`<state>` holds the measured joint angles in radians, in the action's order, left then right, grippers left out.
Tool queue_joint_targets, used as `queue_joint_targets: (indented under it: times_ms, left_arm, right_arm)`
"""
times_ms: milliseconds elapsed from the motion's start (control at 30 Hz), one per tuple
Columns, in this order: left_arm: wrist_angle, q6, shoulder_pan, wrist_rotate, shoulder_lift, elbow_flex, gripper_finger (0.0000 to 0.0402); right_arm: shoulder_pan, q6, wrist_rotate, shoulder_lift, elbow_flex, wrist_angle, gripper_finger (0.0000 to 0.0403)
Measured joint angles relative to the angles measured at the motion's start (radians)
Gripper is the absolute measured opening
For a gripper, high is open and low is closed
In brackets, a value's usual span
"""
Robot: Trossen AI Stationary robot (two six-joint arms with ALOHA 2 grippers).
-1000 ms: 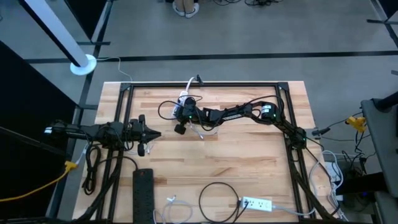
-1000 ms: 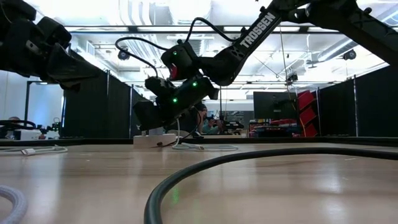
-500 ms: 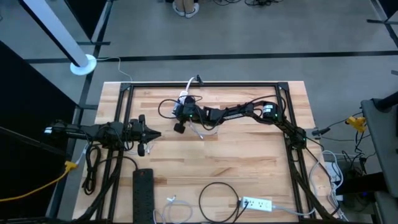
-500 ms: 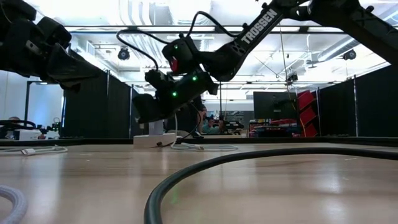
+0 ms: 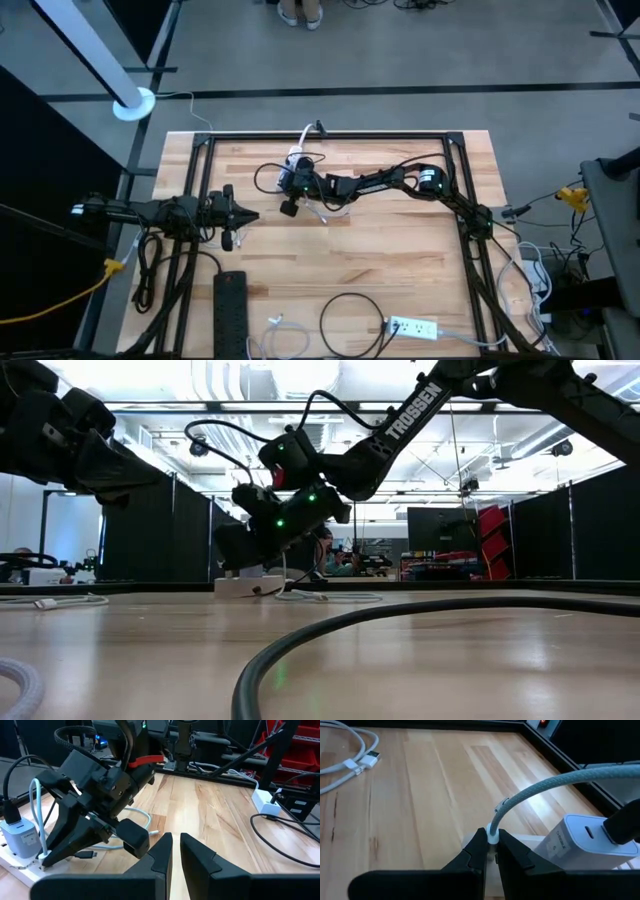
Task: Plug in charger cables
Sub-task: Insert the top white charger cable into the top white outlet extension
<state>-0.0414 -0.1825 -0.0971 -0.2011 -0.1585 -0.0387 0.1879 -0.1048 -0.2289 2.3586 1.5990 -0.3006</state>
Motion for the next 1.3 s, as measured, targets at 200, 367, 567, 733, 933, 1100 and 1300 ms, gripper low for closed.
queue_joint_targets:
  times_ms: [200,367,567,733,933,1100,1300]
  left_arm:
    - [0.0,-0.011,0.0,0.0,0.0,0.0,0.0025]
    - [0.0,-0.021,0.0,0.0,0.0,0.0,0.0025]
    - [0.0,-0.029,0.0,0.0,0.0,0.0,0.0025]
    - [0.0,-0.036,0.0,-0.001,0.0,0.0,0.0025]
    - [0.0,-0.041,0.0,-0.001,0.0,0.0,0.0025]
    - [0.0,-0.041,0.0,-0.001,-0.001,0.0,0.0025]
    - [0.0,-0.042,0.0,-0.001,-0.001,0.0,0.0025]
  right_arm:
    - [0.008,-0.024,-0.002,-0.016,-0.003,0.015,0.0016]
    - [0.013,-0.024,0.001,-0.015,-0.003,0.014,0.0016]
    - [0.011,-0.045,0.005,-0.015,-0.003,0.012,0.0016]
    - [0.012,-0.049,0.024,-0.015,-0.008,0.01,0.0016]
    - [0.011,-0.061,0.019,-0.027,-0.011,0.026,0.0016]
    - [0.002,-0.093,0.019,-0.061,-0.012,0.049,0.0016]
    - [0.014,-0.096,0.052,-0.051,-0.014,0.035,0.0016]
